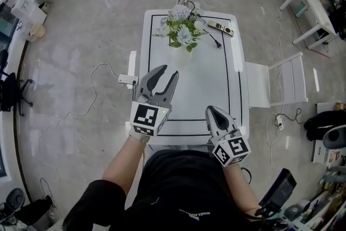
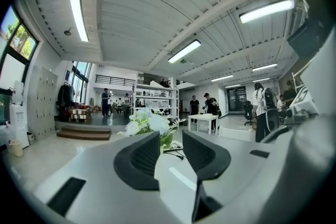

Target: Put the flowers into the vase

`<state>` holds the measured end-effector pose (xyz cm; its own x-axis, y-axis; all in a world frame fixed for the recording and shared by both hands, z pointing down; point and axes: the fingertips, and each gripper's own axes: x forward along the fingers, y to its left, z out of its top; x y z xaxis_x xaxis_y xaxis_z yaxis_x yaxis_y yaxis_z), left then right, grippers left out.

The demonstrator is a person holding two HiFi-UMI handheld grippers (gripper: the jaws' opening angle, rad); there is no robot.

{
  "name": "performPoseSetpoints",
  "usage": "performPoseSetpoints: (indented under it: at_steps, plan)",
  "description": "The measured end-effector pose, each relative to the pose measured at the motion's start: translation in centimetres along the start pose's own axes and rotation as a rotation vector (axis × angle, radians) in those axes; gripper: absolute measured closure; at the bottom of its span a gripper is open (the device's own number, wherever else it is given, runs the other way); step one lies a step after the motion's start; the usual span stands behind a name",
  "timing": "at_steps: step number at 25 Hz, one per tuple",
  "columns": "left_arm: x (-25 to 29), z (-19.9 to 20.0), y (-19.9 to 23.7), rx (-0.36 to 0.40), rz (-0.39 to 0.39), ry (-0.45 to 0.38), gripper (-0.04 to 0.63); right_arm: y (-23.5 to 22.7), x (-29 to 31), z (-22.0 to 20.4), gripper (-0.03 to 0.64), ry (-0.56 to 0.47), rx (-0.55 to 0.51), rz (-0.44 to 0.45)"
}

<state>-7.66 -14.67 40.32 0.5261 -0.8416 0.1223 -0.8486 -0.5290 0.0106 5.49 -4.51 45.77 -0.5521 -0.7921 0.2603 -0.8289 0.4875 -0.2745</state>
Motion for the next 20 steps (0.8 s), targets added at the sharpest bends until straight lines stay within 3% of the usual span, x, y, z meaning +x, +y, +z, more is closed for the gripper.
performPoseSetpoints:
  at_steps: [8, 12, 20]
  plan:
    - [-6.7, -2.4, 0.5, -0.053, -0.005, 0.029, 0.583, 4.3, 1.7, -0.7, 0.616, -0.005, 0.004, 0.056]
    - [-8.8, -3.2, -0.1, -0.078, -0.03, 0.047, 0.589, 6.3, 2.9, -0.8, 0.615, -0.002, -0.007, 0.104]
    - [-11.5, -4.4, -0.3, -0.107, 0.007, 0.078, 0.589, 9.0, 3.6, -0.7, 0.615, 0.016, -0.062, 0.207]
